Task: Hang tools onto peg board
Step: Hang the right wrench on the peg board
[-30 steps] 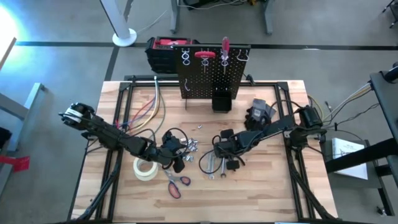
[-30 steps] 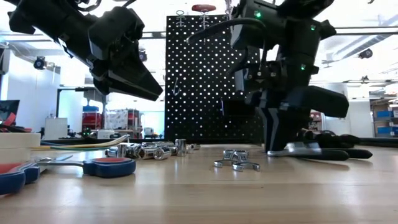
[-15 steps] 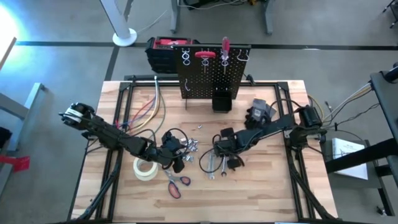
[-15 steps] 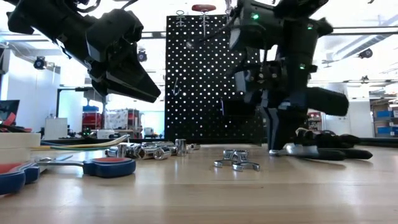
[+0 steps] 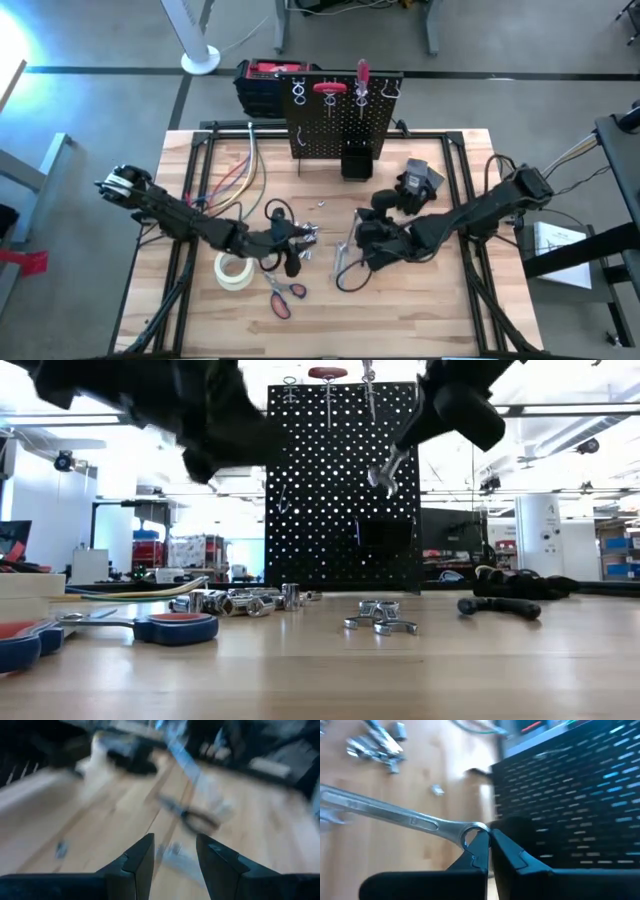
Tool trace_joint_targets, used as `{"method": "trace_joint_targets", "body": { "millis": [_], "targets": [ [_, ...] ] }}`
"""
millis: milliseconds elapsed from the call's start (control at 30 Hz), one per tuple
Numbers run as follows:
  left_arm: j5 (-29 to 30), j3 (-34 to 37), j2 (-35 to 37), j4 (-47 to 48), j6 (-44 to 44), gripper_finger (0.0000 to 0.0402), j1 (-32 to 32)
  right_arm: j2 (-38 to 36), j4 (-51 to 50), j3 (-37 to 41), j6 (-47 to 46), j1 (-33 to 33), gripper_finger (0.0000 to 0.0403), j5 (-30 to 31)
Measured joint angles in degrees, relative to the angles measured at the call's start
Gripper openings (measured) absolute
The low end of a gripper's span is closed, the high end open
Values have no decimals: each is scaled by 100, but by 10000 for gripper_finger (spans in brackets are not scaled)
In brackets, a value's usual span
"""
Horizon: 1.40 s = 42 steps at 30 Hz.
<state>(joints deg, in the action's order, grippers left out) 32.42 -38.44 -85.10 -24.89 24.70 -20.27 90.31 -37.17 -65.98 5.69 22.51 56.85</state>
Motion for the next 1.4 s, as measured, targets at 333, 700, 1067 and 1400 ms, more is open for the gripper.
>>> {"method": "trace_joint_targets", "body": {
  "millis": [333,700,1067,1400],
  "targets": [
    [-204,0,2,-579,-375,137,245,643,353,-618,573,223,0,708],
    [-608,0,2,-608,-428,137,245,998,739,-1100,1135,251,0,1041],
    [-784,0,0,-731,-644,137,249,1004,1592,-1134,1906,262,0,1046],
    [-767,0,0,-905,-665,137,275,1004,1792,-1131,2037,189,0,1090]
  ]
}}
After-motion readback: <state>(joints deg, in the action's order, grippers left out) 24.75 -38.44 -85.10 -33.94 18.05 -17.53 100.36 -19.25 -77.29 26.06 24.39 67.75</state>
